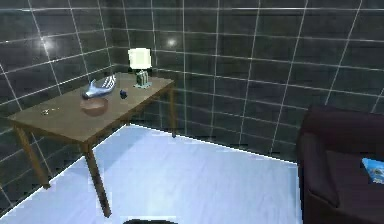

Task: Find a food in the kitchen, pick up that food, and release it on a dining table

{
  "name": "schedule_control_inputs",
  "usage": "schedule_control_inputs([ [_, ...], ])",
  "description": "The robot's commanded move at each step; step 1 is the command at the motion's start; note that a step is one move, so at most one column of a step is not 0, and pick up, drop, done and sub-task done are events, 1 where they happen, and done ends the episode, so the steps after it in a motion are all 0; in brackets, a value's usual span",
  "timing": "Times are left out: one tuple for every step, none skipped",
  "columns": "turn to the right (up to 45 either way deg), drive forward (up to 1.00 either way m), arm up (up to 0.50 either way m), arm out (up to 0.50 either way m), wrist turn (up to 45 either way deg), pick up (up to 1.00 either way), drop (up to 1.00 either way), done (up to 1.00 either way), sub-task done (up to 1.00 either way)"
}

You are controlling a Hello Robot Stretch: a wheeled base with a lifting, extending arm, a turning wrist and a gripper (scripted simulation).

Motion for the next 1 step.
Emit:
schedule_control_inputs([
  [0.0, 1.0, 0.0, 0.0, 0.0, 0.0, 0.0, 0.0, 0.0],
])
